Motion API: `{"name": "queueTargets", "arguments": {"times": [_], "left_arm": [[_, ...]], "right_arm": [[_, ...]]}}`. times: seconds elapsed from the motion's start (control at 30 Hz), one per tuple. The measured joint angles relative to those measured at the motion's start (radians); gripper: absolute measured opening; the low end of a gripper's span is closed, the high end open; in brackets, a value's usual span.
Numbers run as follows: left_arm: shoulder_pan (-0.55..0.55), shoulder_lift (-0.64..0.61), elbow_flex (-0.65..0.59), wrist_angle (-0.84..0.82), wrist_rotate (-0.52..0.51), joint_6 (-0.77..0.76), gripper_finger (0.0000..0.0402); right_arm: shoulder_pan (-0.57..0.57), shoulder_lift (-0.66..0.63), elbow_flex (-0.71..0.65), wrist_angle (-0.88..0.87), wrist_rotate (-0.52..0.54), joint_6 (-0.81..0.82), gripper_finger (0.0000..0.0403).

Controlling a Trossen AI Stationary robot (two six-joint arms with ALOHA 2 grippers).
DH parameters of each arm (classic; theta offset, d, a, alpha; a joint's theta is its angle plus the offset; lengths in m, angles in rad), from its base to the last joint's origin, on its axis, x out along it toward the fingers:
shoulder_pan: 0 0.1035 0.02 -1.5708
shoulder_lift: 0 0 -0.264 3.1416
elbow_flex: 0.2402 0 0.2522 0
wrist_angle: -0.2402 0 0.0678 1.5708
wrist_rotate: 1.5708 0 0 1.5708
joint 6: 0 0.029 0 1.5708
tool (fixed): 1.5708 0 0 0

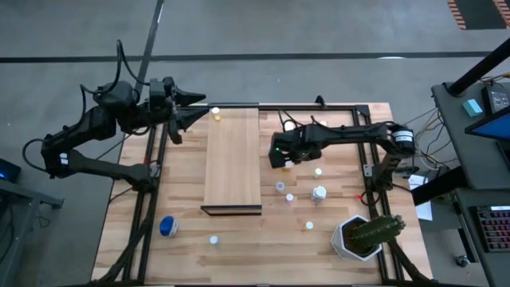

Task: Pick and place medicine bottles onto shelf by color
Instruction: Put the center orange capsule bottle on the shelf

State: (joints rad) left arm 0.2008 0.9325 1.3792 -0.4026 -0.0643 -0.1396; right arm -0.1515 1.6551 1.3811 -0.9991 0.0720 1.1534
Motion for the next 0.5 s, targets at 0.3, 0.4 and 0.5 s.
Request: {"name": "queueTargets", "arguments": {"times": [0.3, 0.4, 0.5], "left_arm": [[0.000, 0.003, 0.000, 0.000, 0.000, 0.016, 0.0208], [0.000, 0.004, 0.000, 0.000, -0.001, 0.016, 0.0208], [0.000, 0.008, 0.000, 0.000, -0.001, 0.016, 0.0208]], "right_arm": [[-0.010, 0.084, 0.000, 0.025, 0.022, -0.031, 0.0326], [-0.011, 0.100, 0.000, 0.033, 0.025, -0.042, 0.0324], [-0.011, 0.112, 0.000, 0.048, 0.026, -0.046, 0.0323]]}}
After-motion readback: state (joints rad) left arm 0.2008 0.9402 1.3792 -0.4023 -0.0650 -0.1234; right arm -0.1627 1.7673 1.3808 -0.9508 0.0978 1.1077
